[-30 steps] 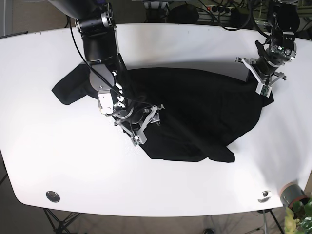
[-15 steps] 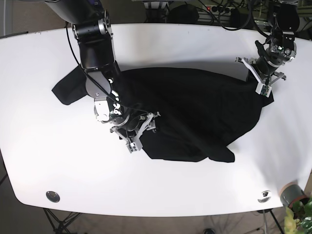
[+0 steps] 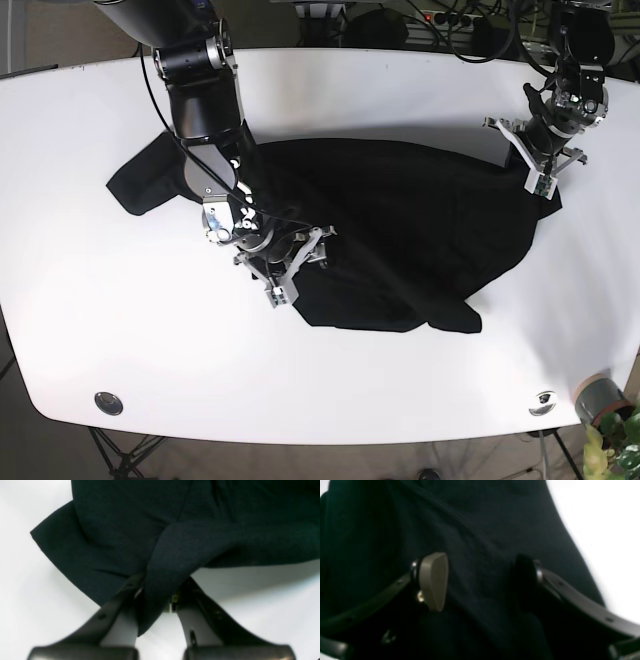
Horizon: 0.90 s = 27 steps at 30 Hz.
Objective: Fold the T-shirt properly
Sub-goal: 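Regrasp the black garment's middle with the right gripper, then lift the black garment with both grippers and swing it out flat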
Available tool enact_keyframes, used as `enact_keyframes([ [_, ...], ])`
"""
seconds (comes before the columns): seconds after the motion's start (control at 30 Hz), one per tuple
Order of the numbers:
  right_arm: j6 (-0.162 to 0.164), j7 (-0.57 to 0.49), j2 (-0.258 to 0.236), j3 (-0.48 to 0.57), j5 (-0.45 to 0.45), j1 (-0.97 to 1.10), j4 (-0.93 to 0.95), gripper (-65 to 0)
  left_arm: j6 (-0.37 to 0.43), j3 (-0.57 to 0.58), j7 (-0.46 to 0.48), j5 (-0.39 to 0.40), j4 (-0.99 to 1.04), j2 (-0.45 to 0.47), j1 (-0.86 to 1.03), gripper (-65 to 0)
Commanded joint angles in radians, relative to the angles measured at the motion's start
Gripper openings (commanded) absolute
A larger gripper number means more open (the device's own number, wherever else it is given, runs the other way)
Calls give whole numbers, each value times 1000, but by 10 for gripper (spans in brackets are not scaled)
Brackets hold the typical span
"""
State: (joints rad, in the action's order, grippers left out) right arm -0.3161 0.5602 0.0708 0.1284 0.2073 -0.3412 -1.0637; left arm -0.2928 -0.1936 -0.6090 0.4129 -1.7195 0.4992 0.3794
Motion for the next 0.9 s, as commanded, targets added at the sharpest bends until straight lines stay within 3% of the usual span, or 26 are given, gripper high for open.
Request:
enact_keyframes([
  [0.0,-12,-24,14,1,13,-28,-16,-262,2,-7,18,5,-14,16,-7,-650],
  [0.43,-12,-16,16,1,21,-8,-17,-279,2,-7,18,5,-14,16,-7,-650],
  [0.83,-12,-18,16,1,21,-9,-17,-639,2,-8,18,5,-14,16,-9,-650],
  [0.87,-12,-18,16,1,21,-8,-17,-633,2,-8,18,5,-17,16,-12,-650],
])
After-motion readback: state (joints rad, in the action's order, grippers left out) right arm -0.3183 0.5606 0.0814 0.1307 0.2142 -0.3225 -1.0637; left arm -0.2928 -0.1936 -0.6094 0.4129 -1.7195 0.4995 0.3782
